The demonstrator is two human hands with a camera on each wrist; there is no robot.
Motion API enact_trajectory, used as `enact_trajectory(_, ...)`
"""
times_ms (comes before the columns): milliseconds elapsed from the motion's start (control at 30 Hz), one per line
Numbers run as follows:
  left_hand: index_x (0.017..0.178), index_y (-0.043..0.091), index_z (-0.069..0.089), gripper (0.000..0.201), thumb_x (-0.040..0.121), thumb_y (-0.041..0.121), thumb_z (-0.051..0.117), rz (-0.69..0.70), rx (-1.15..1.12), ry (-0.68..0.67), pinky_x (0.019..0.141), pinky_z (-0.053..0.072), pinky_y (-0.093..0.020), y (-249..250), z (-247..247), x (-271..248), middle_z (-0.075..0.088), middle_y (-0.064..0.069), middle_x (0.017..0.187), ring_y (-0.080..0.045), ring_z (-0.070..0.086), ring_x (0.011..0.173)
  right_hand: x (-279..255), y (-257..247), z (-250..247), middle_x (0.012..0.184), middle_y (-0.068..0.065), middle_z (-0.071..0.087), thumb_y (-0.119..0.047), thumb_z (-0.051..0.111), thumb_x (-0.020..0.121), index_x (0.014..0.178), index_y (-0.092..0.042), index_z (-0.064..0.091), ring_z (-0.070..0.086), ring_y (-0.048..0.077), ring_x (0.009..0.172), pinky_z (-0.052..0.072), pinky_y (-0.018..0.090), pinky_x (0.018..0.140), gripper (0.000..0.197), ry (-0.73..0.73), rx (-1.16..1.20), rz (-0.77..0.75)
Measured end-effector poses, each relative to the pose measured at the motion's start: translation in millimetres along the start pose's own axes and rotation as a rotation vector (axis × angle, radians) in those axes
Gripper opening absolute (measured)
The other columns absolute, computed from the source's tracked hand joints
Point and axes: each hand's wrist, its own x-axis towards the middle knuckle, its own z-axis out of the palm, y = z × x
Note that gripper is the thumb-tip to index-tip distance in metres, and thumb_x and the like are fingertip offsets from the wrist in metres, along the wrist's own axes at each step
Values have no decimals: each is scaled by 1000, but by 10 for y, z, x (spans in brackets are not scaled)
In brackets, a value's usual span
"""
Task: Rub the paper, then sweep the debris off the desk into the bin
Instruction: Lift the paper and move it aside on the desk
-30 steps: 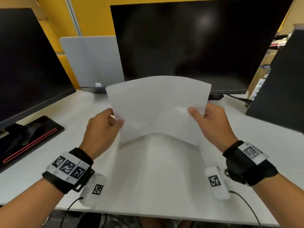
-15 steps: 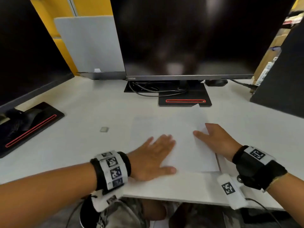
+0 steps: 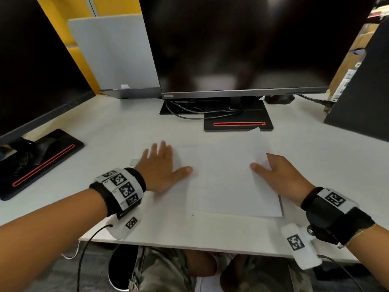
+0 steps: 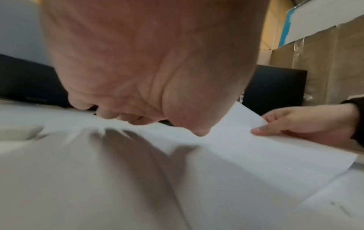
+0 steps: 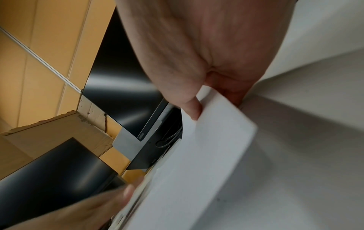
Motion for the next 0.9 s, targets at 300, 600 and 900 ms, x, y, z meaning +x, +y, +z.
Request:
enact_trajectory(300, 169, 20, 14, 72, 109, 41, 47, 92, -185, 198, 132, 11, -38, -349, -66, -31, 6, -3, 177, -20, 9, 163, -52, -56, -9, 76, 1, 62, -30, 62, 108, 87, -13, 63, 60, 18, 69, 46, 25, 64, 27, 4, 36, 0)
enact_trajectory(600, 109, 32, 66, 28, 89, 14, 59, -187, 16, 241, 76, 53, -33, -848, -79, -40, 69, 1, 111, -22, 64, 91, -220, -139, -643, 118, -4, 80, -26, 62, 108, 128, -17, 70, 78, 18, 105, 61, 30, 87, 24, 143, 410, -2)
enact_trajectory(900, 108, 35, 66, 18, 91, 33, 69, 177, -188, 424, 84, 59, -39, 623, -551, 279, 73, 10, 94, -20, 68, 86, -555, 858, -1313, 128, 8, 73, -11, 62, 104, 134, -12, 66, 68, 35, 118, 51, 55, 111, 30, 705, 506, 321)
